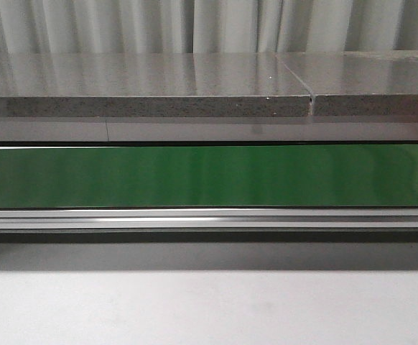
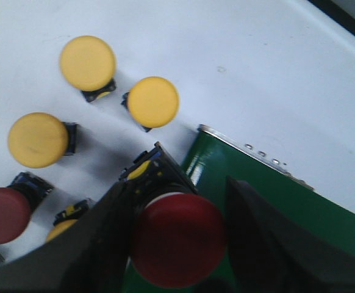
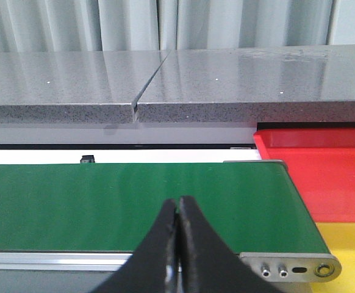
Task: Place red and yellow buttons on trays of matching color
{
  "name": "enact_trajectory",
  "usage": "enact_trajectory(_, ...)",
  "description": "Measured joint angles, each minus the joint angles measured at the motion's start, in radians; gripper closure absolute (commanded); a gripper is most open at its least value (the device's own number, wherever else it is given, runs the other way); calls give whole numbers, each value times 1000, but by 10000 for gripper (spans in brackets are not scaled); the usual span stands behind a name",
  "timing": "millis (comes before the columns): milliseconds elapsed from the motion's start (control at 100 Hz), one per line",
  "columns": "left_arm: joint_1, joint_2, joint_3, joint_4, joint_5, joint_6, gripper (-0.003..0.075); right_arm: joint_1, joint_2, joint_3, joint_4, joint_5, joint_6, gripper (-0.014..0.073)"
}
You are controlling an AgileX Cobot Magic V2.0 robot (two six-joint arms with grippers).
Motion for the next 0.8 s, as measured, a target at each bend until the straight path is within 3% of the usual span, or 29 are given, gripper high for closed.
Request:
enact_trajectory(270,-104,-12,21,-6,44,2,499,0,0,0,0,0,0,710)
enact_trajectory(610,-116,52,25,-4,81,2,496,0,0,0,0,0,0,710)
enact_trajectory(680,-116,54,25,-4,78,2,447,0,0,0,0,0,0,710)
enact_trajectory(800,-117,54,25,-4,73,2,262,0,0,0,0,0,0,710)
